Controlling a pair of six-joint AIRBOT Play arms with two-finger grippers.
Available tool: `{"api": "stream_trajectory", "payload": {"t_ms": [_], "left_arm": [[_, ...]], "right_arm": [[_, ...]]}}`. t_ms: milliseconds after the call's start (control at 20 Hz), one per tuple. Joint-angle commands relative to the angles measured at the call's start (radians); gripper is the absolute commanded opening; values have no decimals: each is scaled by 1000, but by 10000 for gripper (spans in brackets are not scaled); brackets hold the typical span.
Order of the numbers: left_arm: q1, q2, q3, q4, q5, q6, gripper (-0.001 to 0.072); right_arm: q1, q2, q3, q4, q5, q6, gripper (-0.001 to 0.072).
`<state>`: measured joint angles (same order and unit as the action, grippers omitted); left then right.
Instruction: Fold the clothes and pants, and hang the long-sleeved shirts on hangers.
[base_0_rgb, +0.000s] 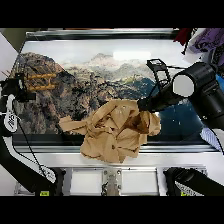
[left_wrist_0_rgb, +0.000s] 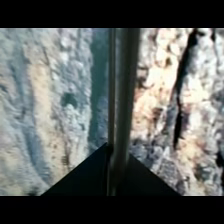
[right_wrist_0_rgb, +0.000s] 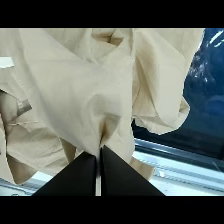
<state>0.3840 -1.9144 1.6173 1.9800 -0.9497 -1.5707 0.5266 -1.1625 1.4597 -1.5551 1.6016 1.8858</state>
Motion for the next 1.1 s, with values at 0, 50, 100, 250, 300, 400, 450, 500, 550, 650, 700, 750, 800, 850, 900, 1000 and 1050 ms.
{"api": "stream_trajectory", "payload": {"t_ms": [0, 50, 100, 250, 300, 400, 450, 500, 550, 650, 700, 750, 800, 850, 900, 1000, 1050], "left_arm": [[-1, 106, 2, 6, 3, -1, 13], [-5, 148, 2, 7, 3, 0, 13], [-13, 184, 2, 7, -3, 0, 13], [-39, 283, 2, -38, -30, 14, 13], [-52, 308, 2, -56, -32, 25, 13], [-87, 351, 2, -69, -33, 36, 13], [-105, 368, 2, -69, -35, 38, 13], [-121, 385, 2, -69, -39, 38, 13], [-138, 399, 2, -69, -38, 38, 14], [-174, 423, 2, -69, -42, 38, 13], [-191, 432, 2, -69, -47, 38, 13], [-203, 439, 1, -70, -49, 38, 13], [-212, 449, -11, -69, -43, 38, 13], [-220, 469, -46, -70, -18, 37, 12], [-225, 490, -90, -72, 10, 37, 12], [-225, 541, -201, -82, 84, 37, 11], [-224, 575, -264, -115, 134, 39, 12]], "right_arm": [[0, 0, 0, 0, 0, 0, 11], [0, 0, 0, 0, 0, 0, 11], [0, 0, 0, 0, 0, 0, 11], [0, 0, 0, 0, 0, 0, 11], [0, 0, 0, 0, 0, 0, 11], [0, 0, 0, 0, 0, 0, 11], [0, 0, 0, 0, 0, 0, 11], [0, 0, 0, 0, 0, 0, 11], [0, 0, 0, 0, 0, 0, 11], [0, 0, 0, 0, 0, 0, 11], [0, 0, 0, 0, 0, 0, 11], [0, 0, 0, 0, 0, 0, 11], [0, 0, 0, 0, 0, 0, 11], [0, 0, 0, 0, 1, 0, 11], [0, 0, 0, 0, 0, 0, 11], [0, 0, 0, 0, 1, 0, 11], [0, 0, 0, 0, 0, 0, 11]]}}
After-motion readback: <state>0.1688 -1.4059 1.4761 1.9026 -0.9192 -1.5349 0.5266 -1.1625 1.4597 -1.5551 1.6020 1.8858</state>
